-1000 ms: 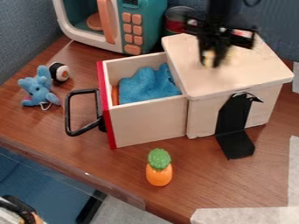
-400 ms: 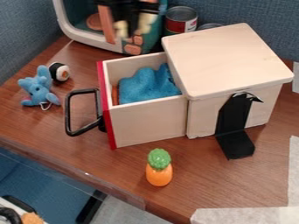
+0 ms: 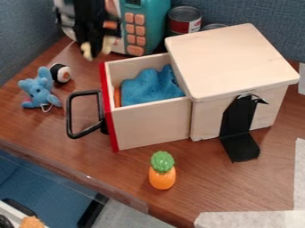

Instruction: Move the yellow duck near the upper left side of the drawer

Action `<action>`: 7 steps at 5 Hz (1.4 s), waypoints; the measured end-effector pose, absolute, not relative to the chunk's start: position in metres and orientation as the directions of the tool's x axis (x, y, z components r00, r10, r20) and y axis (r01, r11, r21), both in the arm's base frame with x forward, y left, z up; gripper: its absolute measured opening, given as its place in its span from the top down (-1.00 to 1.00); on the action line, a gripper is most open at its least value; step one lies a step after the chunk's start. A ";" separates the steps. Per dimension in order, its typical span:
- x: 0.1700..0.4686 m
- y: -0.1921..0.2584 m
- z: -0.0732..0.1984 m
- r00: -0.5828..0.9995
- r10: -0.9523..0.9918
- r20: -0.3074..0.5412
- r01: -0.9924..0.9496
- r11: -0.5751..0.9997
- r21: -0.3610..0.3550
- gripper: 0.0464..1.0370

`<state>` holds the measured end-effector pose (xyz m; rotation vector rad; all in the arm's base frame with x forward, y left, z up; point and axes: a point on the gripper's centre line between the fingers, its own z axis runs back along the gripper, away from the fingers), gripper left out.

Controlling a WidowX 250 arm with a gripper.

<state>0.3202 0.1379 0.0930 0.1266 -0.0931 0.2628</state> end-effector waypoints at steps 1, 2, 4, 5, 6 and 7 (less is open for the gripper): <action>0.327 0.162 0.071 0.952 0.290 0.102 -0.303 0.941 0.149 0.91; 0.338 0.175 0.047 0.949 0.303 0.089 -0.314 0.930 0.192 0.91; 0.355 0.167 0.008 0.964 0.265 0.025 -0.266 0.951 0.155 0.46; 0.355 0.167 0.011 0.970 0.243 0.018 -0.243 0.958 0.153 -0.14; 0.356 0.170 0.036 0.974 0.221 0.057 -0.227 0.962 0.152 -0.74; 0.350 0.170 0.064 0.971 0.220 0.099 -0.232 0.963 0.138 -0.95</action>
